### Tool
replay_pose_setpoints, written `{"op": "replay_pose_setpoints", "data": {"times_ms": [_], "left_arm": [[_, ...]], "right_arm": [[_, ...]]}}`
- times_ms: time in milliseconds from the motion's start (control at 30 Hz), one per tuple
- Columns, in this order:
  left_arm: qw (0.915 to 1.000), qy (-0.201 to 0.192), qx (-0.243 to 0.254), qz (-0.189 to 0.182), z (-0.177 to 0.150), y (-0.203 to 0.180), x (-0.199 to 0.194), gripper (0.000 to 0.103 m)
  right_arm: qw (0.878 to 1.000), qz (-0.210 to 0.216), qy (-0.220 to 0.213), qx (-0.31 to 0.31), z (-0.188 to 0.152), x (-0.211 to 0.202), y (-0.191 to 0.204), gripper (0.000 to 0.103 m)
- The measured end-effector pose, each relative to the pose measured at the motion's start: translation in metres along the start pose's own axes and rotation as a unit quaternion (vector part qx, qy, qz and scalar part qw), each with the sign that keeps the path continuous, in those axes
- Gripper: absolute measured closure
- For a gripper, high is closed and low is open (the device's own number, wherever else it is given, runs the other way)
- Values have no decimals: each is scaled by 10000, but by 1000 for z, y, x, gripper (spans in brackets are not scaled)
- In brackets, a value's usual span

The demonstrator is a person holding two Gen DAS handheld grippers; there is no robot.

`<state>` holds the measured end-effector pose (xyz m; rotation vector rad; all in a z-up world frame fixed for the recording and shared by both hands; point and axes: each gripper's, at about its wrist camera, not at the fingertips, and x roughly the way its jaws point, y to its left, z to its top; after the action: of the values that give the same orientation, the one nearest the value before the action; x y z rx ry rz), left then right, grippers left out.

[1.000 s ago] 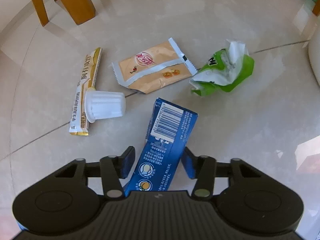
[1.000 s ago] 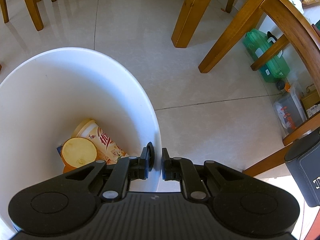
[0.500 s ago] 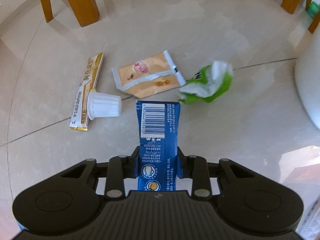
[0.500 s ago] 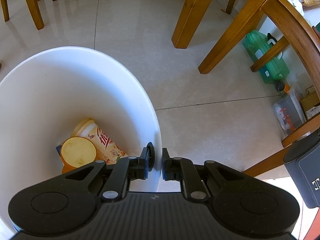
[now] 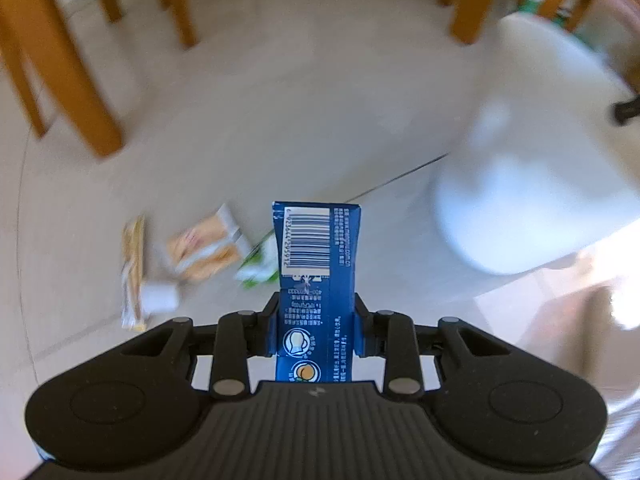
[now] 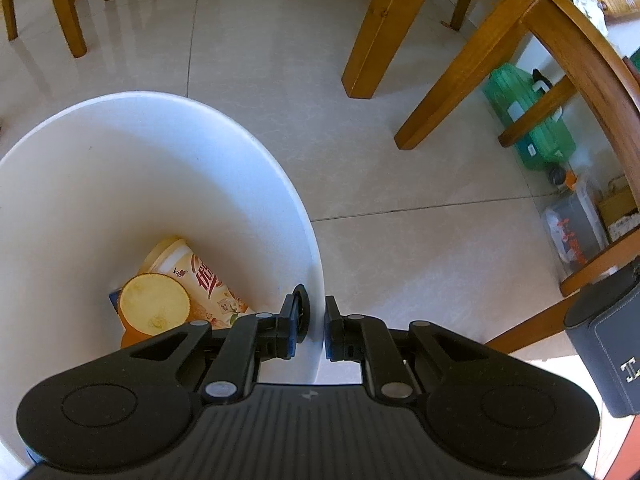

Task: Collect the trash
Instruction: 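Carry the flat blue carton over the bin and open the left gripper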

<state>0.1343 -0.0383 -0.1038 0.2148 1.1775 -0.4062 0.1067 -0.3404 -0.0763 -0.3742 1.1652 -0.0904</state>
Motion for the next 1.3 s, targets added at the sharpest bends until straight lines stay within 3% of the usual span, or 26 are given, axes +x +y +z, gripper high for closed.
{"op": "replay_pose_setpoints", "data": {"times_ms": [367,467,667,700,733,800,1300], "left_arm": [[9888,-572,1049,-894,85,-105,-100,72],[9834,-647,1274,-1120,103,-133,-107,72],[9779,-693,1630,-1108,122,-179,-99,70],[9778,-732,1644,-1069,122,-184,-96,62],[9780,-721,1643,-1061,123,-185,-94,45],[9784,-754,1586,-1087,122,-186,-93,26],[9842,-715,1289,-982,117,-167,-86,17]], "right_arm": [[9999,116,33,115,3,1,-6,88],[9998,160,43,139,3,1,-8,89],[9994,272,65,194,3,2,-12,90],[9994,276,67,186,3,2,-12,90],[9995,270,66,164,3,2,-12,90],[9995,259,60,143,3,2,-11,89],[9995,289,51,145,3,2,-12,89]]}}
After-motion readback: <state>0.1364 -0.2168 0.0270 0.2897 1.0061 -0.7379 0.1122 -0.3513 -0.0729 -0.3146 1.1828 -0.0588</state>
